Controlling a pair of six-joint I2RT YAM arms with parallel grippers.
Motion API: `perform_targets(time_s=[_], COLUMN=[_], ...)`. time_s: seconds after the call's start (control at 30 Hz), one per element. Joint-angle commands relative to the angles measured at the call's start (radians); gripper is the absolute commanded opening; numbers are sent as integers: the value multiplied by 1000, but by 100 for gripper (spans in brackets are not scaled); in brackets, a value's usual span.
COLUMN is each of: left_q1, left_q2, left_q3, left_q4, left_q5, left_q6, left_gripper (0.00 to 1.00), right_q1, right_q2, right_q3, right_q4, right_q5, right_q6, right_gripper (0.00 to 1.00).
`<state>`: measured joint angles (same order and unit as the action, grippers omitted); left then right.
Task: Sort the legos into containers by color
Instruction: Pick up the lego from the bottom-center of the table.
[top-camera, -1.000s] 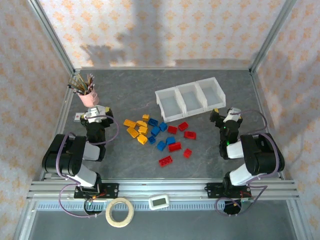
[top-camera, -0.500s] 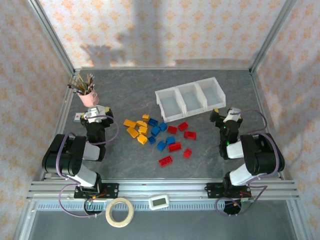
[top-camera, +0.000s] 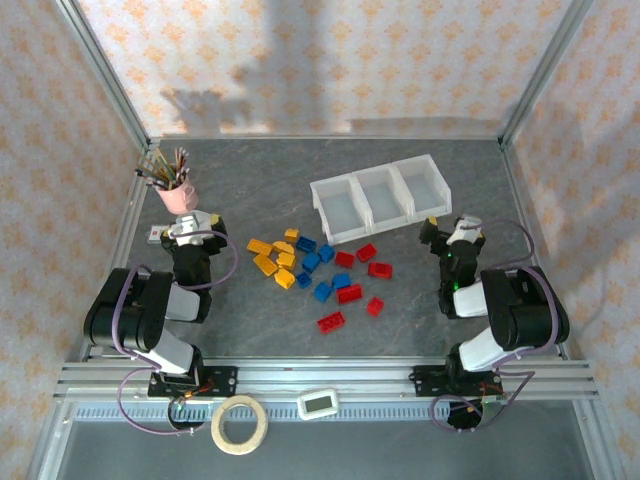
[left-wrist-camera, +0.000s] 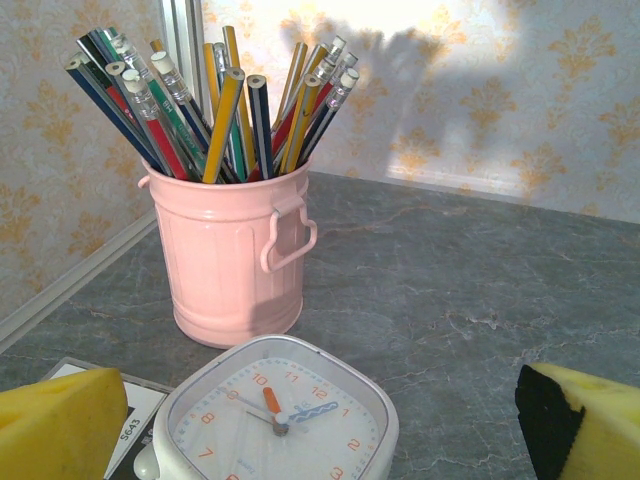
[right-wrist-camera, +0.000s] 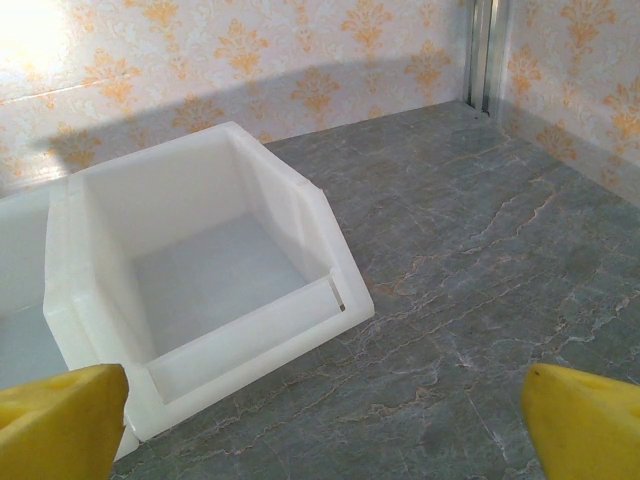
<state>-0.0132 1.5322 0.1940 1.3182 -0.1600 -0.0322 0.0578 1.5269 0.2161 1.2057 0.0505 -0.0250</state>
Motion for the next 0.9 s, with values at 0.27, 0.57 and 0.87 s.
perform_targets(time_s=[0.27,0.57,0.87], left_q1=[-4,-4,-1], left_q2=[-92,-346,-535], left_q3=[-28,-2,86], left_q4=[7,-305,-604], left_q5=[65,57,63], left_q6=[17,-80,-268], left_gripper=[100,100,100], right_q1=[-6,-6,-7], right_q2=[-76,-311,-489], right_q3=[8,74,196], right_q4=[-15,-303,-698], right_q5=[-20,-22,-2], right_q6=[-21,26,406], right_gripper=[100,100,100])
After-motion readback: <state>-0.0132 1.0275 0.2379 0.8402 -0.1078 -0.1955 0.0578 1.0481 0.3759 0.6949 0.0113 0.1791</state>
